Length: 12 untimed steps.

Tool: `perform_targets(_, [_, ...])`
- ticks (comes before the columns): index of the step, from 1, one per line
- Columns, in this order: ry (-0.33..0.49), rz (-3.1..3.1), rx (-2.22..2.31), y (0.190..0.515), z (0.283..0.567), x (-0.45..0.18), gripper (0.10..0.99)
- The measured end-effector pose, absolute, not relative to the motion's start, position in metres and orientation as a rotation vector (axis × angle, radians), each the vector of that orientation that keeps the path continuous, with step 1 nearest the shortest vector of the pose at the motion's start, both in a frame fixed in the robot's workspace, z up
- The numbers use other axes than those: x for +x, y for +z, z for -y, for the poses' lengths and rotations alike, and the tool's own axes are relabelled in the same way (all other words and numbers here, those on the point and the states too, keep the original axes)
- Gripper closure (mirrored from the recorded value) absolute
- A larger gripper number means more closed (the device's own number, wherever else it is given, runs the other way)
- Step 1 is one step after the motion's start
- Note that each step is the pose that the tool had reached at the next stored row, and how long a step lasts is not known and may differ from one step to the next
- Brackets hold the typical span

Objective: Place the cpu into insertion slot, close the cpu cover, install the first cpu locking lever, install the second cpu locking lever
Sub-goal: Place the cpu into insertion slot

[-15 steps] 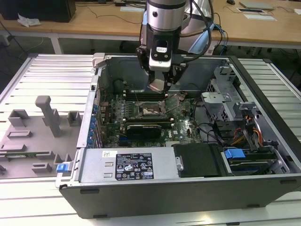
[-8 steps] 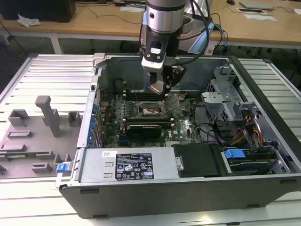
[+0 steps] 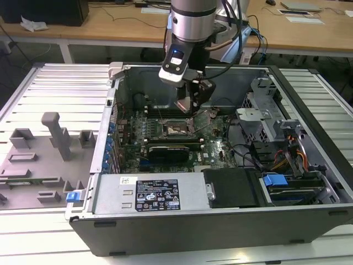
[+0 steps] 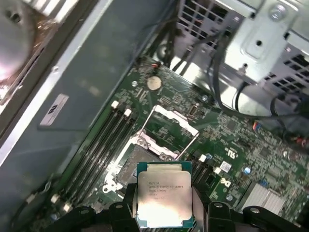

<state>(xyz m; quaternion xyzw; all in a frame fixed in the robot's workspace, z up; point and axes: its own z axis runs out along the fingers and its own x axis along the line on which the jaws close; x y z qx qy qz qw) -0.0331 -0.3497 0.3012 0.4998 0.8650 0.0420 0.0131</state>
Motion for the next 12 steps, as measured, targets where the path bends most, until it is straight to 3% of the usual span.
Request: perform_targets(12, [0.123, -2.418, 1.941, 0.289, 0.35, -0.033, 0.545])
